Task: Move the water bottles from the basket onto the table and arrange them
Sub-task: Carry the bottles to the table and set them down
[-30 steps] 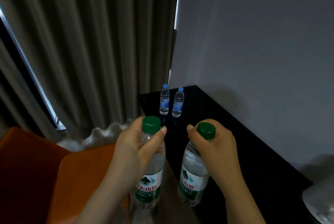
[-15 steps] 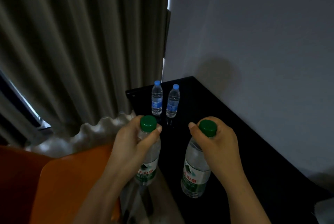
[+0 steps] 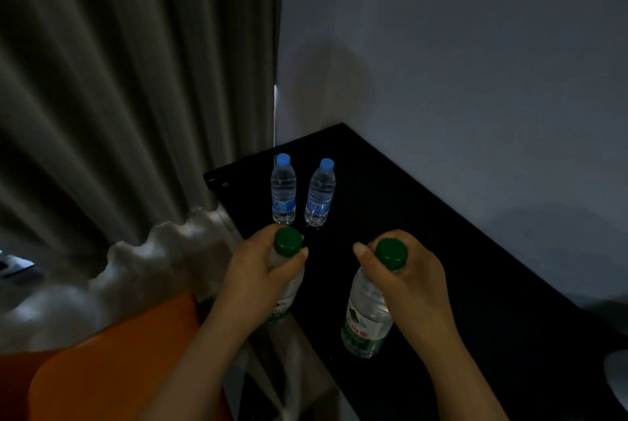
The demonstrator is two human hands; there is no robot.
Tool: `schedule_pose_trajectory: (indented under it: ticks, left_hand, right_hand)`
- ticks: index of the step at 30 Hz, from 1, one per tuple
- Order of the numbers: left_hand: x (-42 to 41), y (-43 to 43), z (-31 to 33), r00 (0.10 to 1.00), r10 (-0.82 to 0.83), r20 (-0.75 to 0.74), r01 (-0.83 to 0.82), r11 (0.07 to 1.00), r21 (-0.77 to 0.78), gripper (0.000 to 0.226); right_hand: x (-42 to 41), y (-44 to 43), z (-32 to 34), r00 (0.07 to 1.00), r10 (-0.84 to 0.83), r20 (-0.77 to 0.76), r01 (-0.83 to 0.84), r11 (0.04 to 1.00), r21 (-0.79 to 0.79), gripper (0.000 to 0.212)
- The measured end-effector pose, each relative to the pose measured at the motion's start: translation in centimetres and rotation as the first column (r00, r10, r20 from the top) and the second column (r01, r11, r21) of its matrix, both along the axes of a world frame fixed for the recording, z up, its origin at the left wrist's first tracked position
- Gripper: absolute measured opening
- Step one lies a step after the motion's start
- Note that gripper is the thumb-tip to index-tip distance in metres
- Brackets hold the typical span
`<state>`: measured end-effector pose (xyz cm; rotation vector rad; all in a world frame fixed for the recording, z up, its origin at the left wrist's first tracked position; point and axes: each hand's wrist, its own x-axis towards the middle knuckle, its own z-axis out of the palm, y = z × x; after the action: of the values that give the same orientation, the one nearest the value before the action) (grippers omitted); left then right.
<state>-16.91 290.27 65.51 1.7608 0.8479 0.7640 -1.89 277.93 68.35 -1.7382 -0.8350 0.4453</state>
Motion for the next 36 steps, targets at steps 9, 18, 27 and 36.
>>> schedule_pose_trajectory:
  ticks: [9,18,27,36]
  left_hand:
    - [2.0,4.4,-4.4,0.999,-0.036,-0.008,0.035,0.994,-0.101,0.019]
    - [4.7,7.6,-7.5,0.998,0.003,-0.069,-0.008,0.997,-0.072,0.012]
    - [7.5,11.9,-10.3,0.999,0.054,-0.007,-0.054,0.992,-0.111,0.028]
    - [9.2,13.4,-12.1,0.992,0.125,0.004,-0.123,0.986,-0.108,0.028]
  right_hand:
    - [1.0,2.9,-2.9,0.997,-0.044,-0.059,0.041,0.998,-0.046,0.017]
    - [4.2,4.6,-6.2,0.994,-0.036,-0.104,0.027,0.996,-0.085,0.008]
    - [6.0,6.6,-8.3,0.992,-0.032,-0.122,0.018,0.994,-0.112,0.008]
    - [7.1,8.5,-9.9,0.993,-0.007,-0.118,-0.009,0.99,-0.138,0.008]
